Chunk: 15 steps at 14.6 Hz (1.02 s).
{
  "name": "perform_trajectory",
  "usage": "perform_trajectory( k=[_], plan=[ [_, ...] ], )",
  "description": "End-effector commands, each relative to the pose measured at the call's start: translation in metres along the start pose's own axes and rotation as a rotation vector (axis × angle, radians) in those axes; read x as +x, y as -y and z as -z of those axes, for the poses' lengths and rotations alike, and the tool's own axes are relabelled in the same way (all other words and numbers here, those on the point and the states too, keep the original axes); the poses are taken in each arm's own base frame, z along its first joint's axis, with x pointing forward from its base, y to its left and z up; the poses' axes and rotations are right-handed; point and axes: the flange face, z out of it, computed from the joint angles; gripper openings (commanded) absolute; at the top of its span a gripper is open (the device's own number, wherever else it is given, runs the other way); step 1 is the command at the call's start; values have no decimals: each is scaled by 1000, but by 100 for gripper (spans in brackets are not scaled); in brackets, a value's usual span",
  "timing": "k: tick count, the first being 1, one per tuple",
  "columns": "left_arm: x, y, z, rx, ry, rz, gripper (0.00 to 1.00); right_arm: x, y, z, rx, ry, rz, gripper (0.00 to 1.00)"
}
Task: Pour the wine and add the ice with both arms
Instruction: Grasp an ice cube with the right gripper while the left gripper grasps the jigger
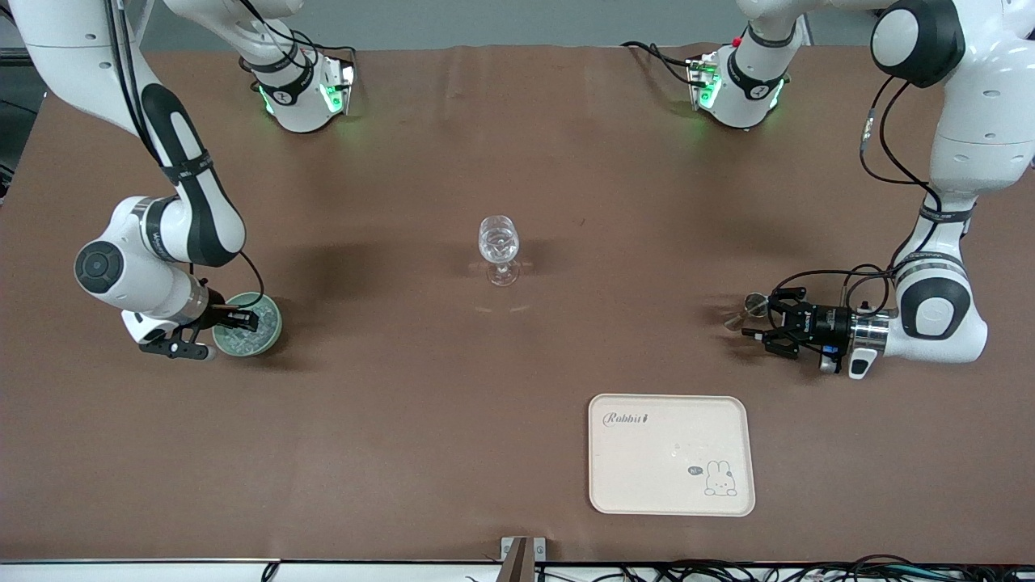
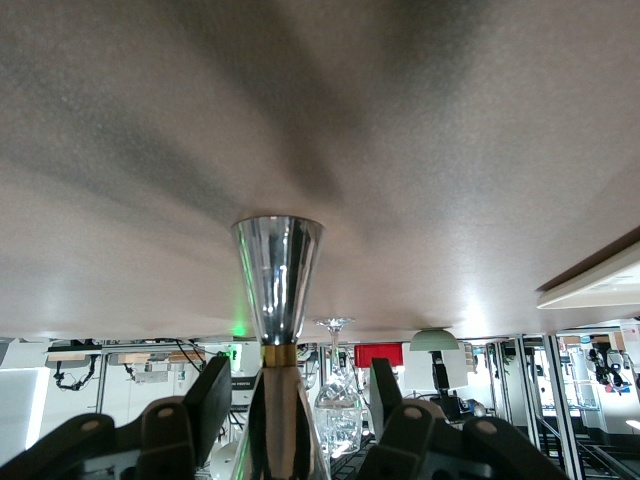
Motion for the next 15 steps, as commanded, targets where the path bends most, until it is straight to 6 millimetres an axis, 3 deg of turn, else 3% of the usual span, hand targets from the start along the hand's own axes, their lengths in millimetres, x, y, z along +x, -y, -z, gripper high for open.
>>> perform_trajectory(
  k=[1, 6, 10, 11, 13, 15],
  plan=[
    [2, 1, -6, -19, 10, 12, 59, -6, 3, -2, 16, 7, -26, 47],
    [7, 3, -9, -17, 15, 8, 47, -6, 2, -3, 15, 7, -27, 45],
    [8, 2, -10, -32, 26, 9, 43, -6, 3, -3, 16, 4, -26, 35],
    [7, 2, -9, -33, 25, 2, 39, -6, 2, -3, 15, 2, -28, 32],
    [8, 2, -8, -35, 25, -22, 26, -7, 4, -3, 16, 7, -34, 16],
    [8, 3, -9, -34, 26, -21, 15, -6, 4, -3, 16, 9, -35, 11]
  ],
)
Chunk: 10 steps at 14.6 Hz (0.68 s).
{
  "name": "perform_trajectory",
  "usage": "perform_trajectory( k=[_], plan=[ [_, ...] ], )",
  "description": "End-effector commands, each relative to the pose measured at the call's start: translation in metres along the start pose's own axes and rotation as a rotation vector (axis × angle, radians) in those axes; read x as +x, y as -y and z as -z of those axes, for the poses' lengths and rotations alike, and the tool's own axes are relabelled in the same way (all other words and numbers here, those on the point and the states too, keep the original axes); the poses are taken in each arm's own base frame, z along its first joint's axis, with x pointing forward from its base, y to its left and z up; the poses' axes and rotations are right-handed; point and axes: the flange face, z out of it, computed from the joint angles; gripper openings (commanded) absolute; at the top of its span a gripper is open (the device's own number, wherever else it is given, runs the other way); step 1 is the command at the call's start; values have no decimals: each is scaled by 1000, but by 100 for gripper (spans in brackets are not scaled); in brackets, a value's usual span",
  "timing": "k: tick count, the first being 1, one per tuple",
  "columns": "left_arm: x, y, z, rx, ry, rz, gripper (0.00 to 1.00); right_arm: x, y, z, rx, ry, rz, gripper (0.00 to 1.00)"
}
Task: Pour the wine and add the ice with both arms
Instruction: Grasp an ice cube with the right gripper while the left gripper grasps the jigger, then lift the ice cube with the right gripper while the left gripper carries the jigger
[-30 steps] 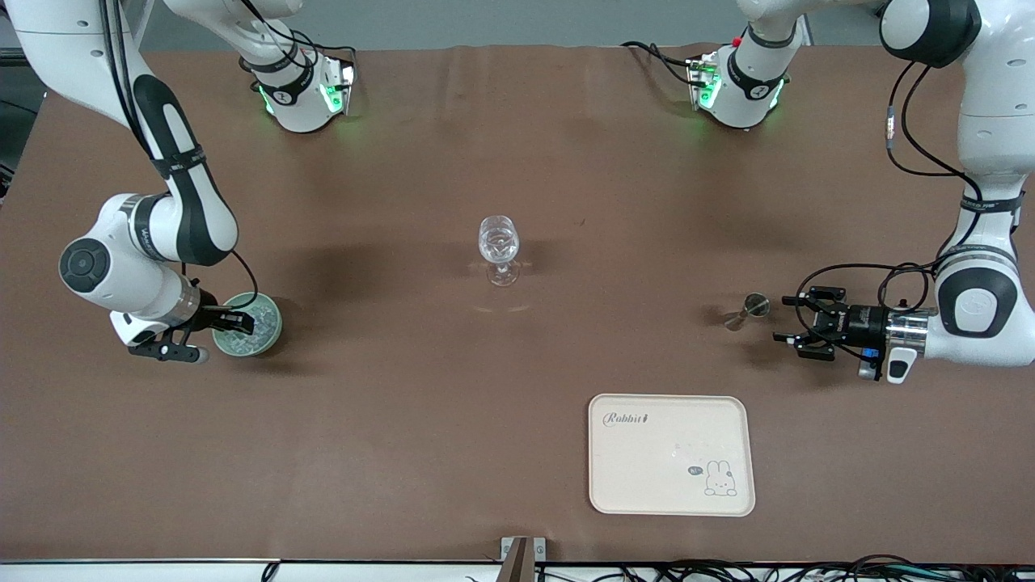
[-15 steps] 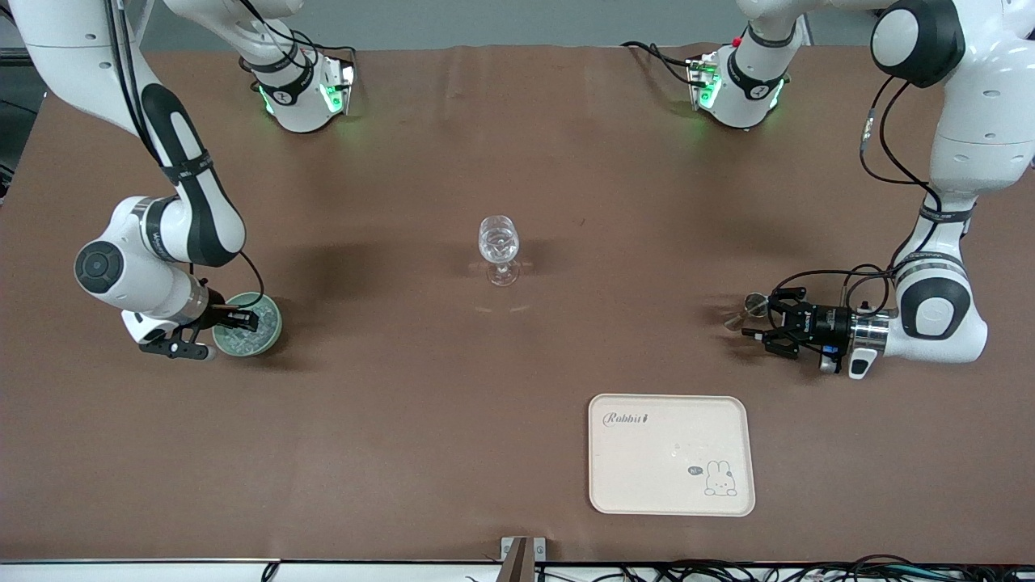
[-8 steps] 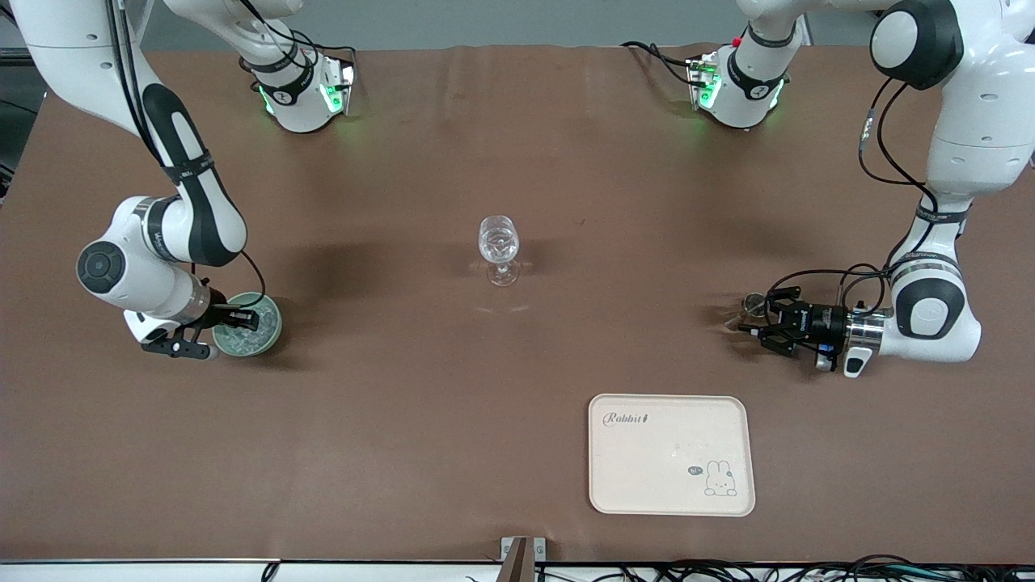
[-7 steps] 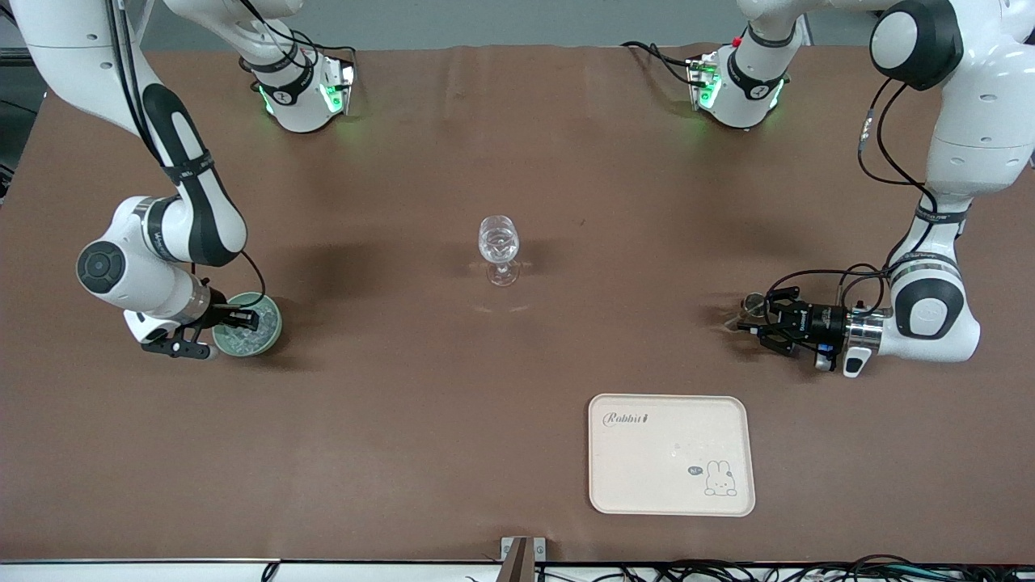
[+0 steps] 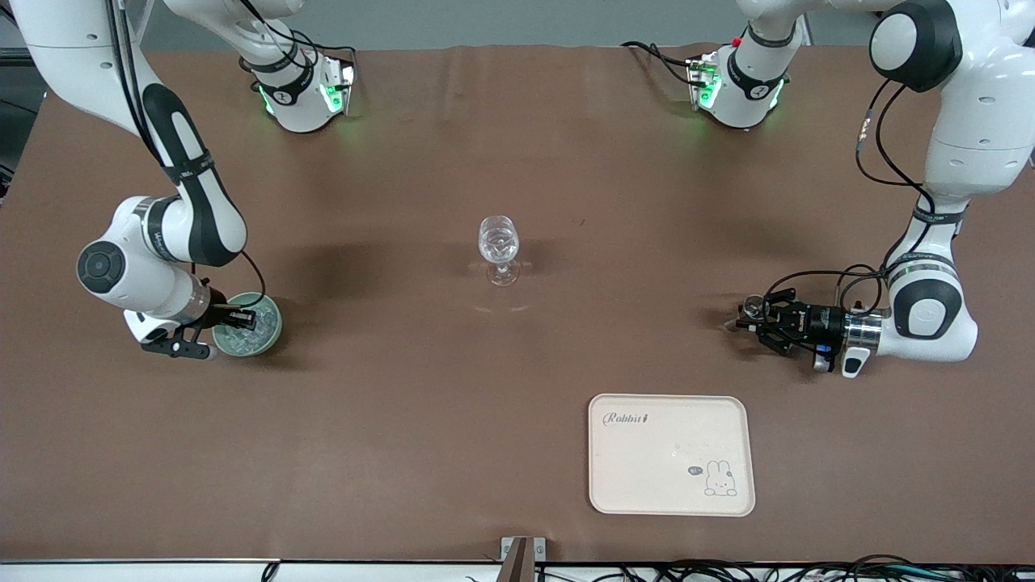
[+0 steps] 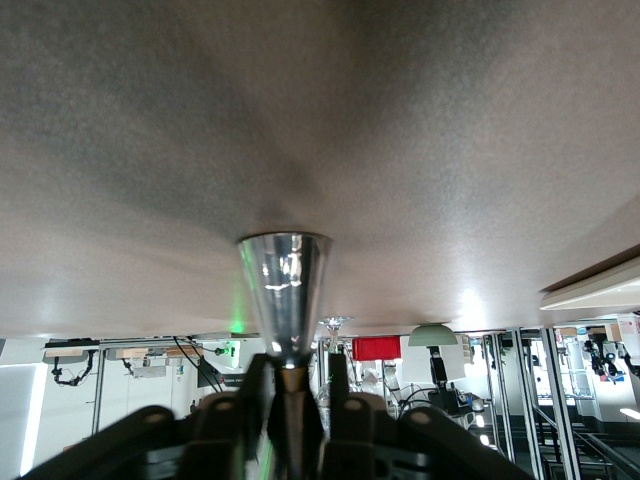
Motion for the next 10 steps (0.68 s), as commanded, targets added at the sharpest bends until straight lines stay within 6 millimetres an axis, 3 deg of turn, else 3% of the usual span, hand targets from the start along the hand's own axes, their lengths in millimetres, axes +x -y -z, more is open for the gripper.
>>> perform_trajectory(
  k=[1, 4, 7, 10],
  plan=[
    [0, -1, -2, -22, 8, -12, 12, -5, 2, -1, 14, 3, -26, 8],
    [-1, -1, -2, -22, 9, -13, 2, 3, 4, 10, 15, 19, -31, 1],
    [-9, -6, 1, -26, 14, -11, 1, 21, 9, 49, 19, 93, -39, 0],
    [-35, -27, -12, -58, 75, 18, 1, 33, 14, 85, 23, 115, -45, 0]
  ],
)
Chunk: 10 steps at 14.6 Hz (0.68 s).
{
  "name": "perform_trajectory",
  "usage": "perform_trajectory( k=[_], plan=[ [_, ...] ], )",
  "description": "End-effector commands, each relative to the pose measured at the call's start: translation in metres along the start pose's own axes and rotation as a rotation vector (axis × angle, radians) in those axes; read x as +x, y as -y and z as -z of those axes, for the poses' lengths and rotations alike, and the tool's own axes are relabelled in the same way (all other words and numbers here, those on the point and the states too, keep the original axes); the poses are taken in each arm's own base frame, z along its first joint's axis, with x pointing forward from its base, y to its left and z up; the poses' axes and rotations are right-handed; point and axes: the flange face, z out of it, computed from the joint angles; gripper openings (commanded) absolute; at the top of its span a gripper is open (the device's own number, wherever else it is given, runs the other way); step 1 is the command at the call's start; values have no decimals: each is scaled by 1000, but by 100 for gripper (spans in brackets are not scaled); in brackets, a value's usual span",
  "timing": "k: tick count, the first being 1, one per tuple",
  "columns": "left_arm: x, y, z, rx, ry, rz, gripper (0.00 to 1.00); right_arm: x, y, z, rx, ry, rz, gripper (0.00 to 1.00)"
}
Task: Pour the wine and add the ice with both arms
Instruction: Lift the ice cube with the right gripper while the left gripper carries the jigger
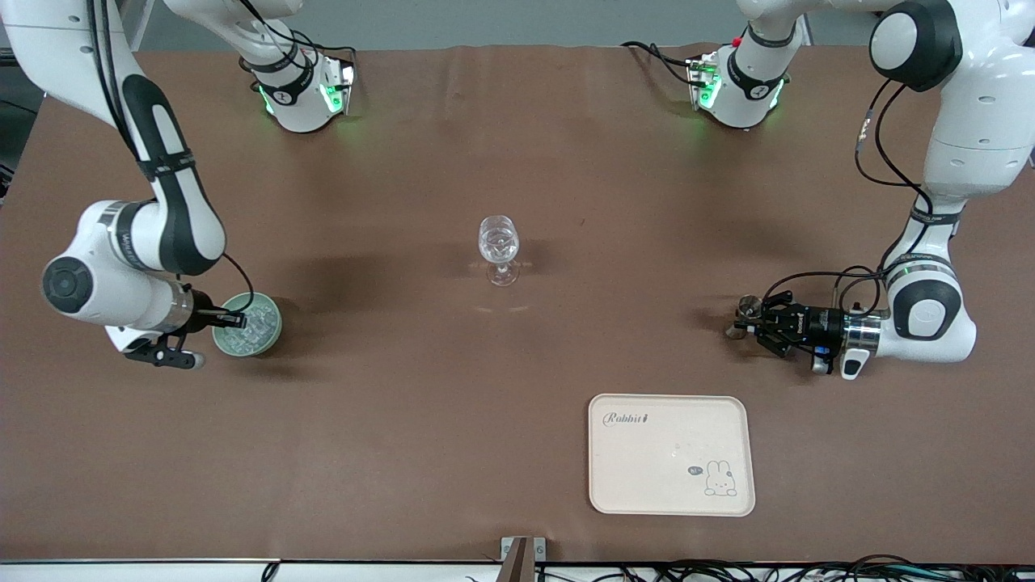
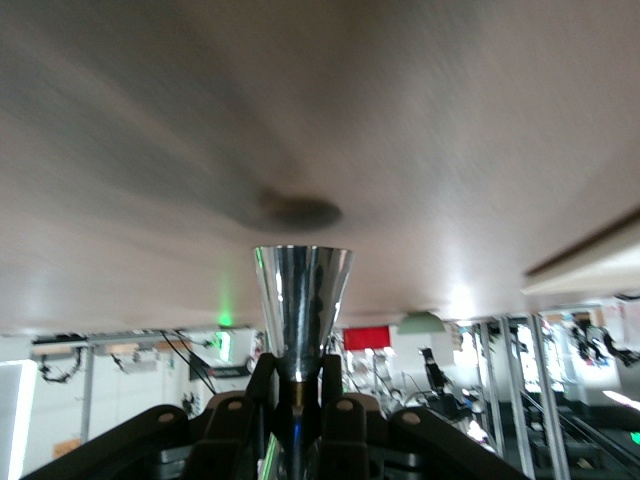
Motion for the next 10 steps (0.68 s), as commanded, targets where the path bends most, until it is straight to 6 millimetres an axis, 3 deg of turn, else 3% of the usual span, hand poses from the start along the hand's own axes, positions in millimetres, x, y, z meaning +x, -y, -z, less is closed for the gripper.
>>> perform_trajectory(
  k=[1, 6, 8, 10],
  plan=[
    [-34, -22, -13, -24, 49, 26, 1, 5, 6, 42, 21, 12, -37, 0],
    [-117, -70, -66, -5, 54, 50, 1, 4, 7, 187, 36, -47, -39, 0],
    [-156, -85, -88, 2, 11, 51, 1, 0, 7, 234, 41, -80, -35, 0],
    [-198, -100, -122, 4, -57, 84, 1, -16, 0, 278, 47, -114, -32, 0]
  ],
)
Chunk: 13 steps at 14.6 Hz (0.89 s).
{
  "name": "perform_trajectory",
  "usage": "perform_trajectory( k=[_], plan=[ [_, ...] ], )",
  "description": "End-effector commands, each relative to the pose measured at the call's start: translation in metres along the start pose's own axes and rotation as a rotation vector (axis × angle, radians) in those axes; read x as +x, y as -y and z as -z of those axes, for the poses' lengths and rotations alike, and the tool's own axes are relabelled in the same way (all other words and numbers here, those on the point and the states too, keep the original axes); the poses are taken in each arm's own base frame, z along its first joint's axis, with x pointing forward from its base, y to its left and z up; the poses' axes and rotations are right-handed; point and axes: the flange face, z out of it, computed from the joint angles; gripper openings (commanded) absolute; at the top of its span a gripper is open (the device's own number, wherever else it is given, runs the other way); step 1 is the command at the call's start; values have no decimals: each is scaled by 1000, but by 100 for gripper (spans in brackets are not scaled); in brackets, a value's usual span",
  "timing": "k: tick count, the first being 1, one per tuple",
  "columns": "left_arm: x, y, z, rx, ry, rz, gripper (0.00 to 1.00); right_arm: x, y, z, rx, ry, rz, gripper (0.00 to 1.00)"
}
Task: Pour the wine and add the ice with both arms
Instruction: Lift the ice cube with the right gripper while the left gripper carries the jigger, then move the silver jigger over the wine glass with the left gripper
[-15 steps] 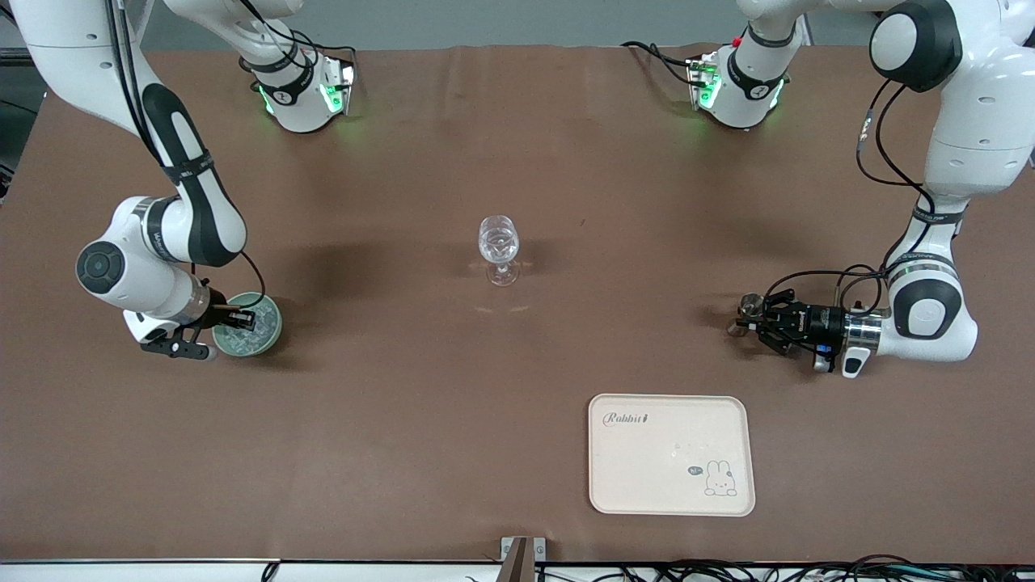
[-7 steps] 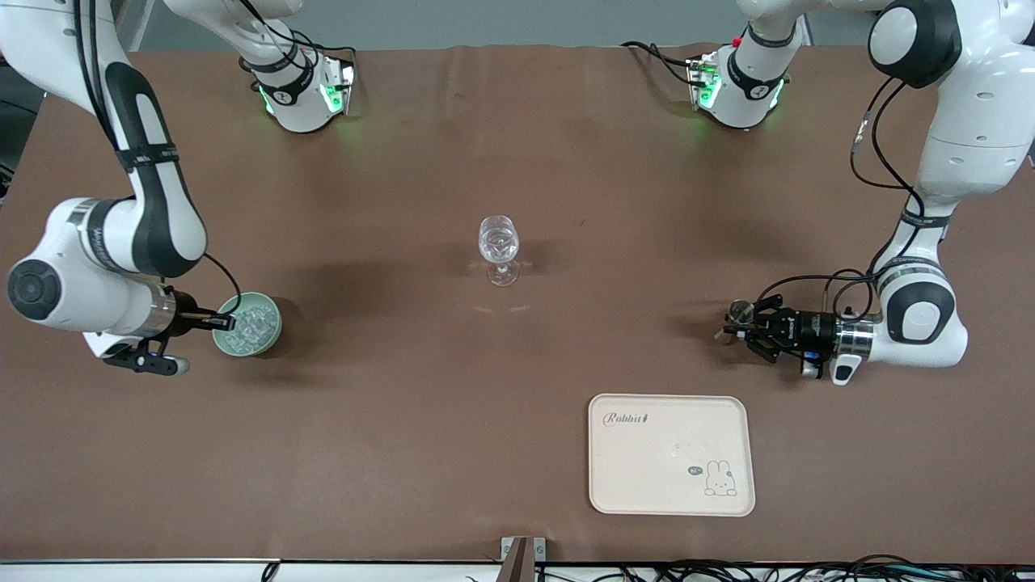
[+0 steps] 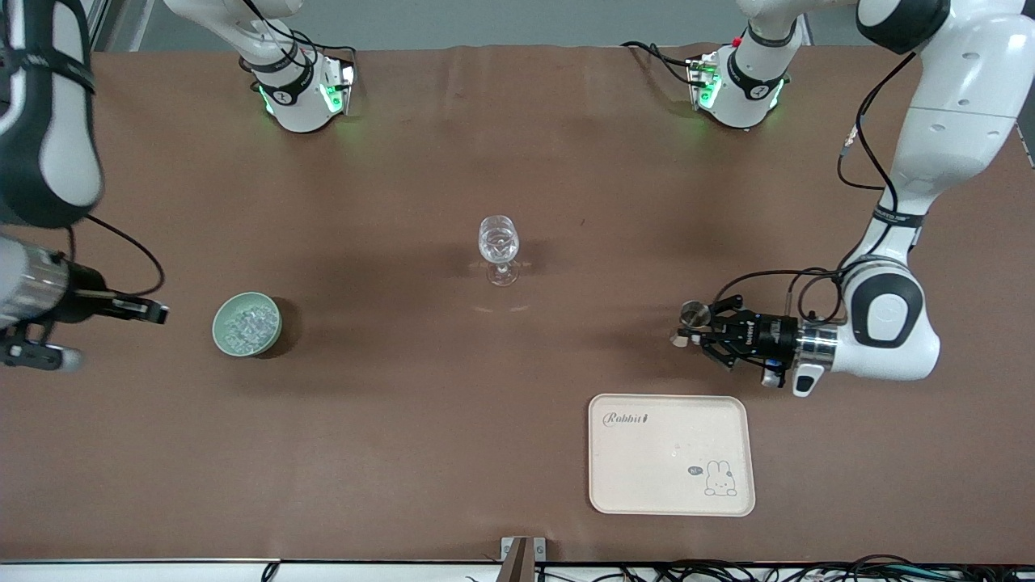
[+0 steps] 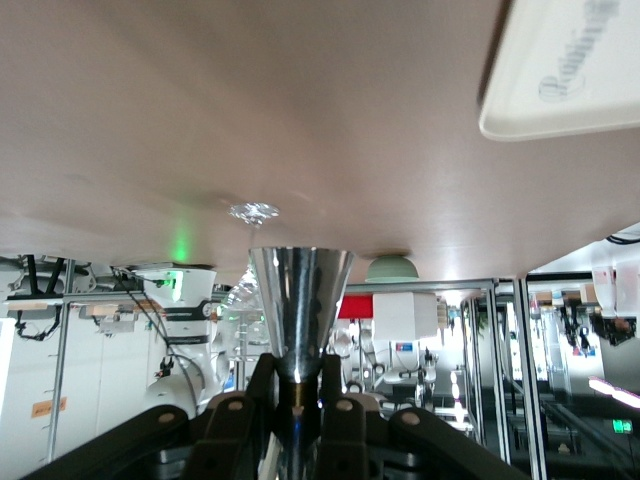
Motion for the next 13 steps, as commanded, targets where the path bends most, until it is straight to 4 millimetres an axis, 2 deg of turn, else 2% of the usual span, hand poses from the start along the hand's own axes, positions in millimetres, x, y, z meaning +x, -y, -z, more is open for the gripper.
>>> perform_trajectory(
  k=[1, 3, 5, 7, 11, 13],
  plan=[
    [-59, -11, -41, -13, -78, 55, 1, -16, -10, 56, 18, -42, -13, 0],
    [-81, -16, -72, -18, -112, 84, 1, -44, -18, 91, 20, -41, -7, 0],
    [-103, -15, -95, 0, -114, 78, 1, -80, -29, 124, 24, -12, 13, 0],
    [-128, -12, -116, 18, -115, 94, 0, -102, -49, 143, 31, 7, 18, 0],
    [-177, 3, -165, 24, -180, 155, 0, -113, -47, 139, 9, 22, 43, 0],
    [-188, 17, -176, 32, -201, 153, 0, -112, -52, 133, 3, 35, 34, 0]
  ],
)
